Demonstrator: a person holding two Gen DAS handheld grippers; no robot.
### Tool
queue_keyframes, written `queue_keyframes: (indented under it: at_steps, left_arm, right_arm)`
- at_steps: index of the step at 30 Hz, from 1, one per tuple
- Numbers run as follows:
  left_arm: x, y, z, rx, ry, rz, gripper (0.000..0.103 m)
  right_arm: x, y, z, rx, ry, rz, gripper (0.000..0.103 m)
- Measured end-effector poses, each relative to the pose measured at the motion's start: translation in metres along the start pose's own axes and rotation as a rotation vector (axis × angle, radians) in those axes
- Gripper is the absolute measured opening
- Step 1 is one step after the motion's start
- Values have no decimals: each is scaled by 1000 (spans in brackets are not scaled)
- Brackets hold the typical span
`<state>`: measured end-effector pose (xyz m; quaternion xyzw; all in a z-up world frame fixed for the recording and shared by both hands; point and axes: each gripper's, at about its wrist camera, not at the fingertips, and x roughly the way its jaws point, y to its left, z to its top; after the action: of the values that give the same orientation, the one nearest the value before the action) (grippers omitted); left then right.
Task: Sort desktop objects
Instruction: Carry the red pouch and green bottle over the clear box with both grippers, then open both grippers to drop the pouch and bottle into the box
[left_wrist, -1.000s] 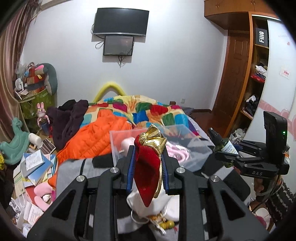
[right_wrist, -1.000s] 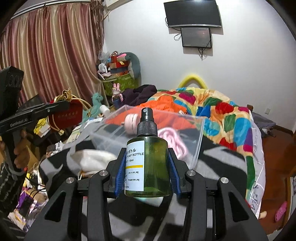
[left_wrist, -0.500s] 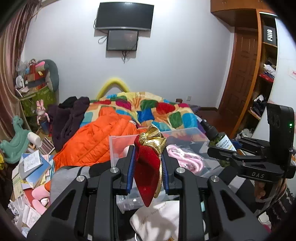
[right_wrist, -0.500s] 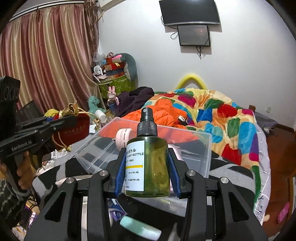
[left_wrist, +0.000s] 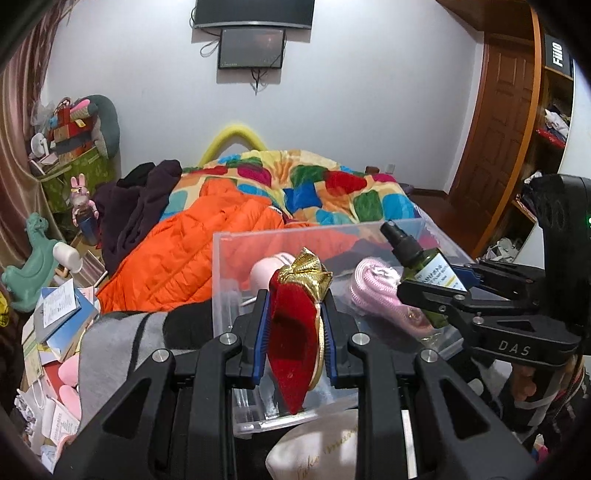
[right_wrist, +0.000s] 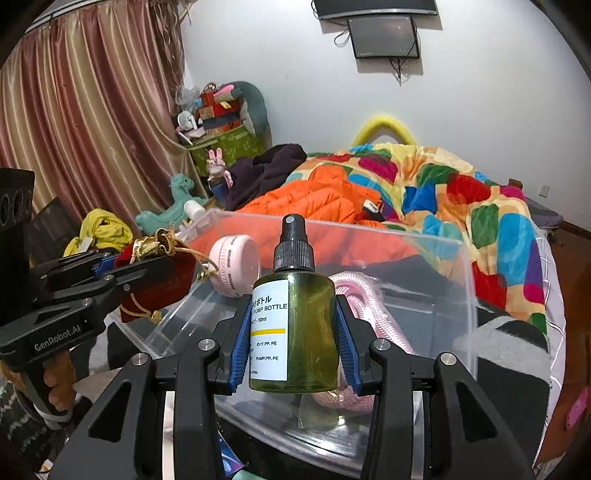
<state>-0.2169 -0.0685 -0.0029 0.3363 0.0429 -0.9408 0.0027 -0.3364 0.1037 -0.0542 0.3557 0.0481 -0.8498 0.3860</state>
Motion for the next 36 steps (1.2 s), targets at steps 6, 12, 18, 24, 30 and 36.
queue_keyframes:
  at_steps: [6, 12, 18, 24, 30, 36]
  left_arm:
    - [10, -5, -4, 26, 29, 10, 25]
    - [15, -6, -8, 30, 50, 14, 25]
    - [16, -6, -10, 28, 68, 7, 39]
    - [9, -9, -11, 28, 53, 19, 54]
    - [-6, -8, -7, 10, 14, 22, 62]
    - [-27, -9, -4, 4, -35, 36, 73]
  right_arm:
    - [13, 6, -5, -33, 40, -5, 38]
    - [22, 8, -7, -36, 70, -15, 38]
    - [26, 7, -5, -17, 111, -9, 38]
    - [25, 8, -4, -20, 114, -32, 41]
    - [12, 15, -3, -40, 74, -61, 61]
    - [-16, 23, -3, -68, -2, -103, 73]
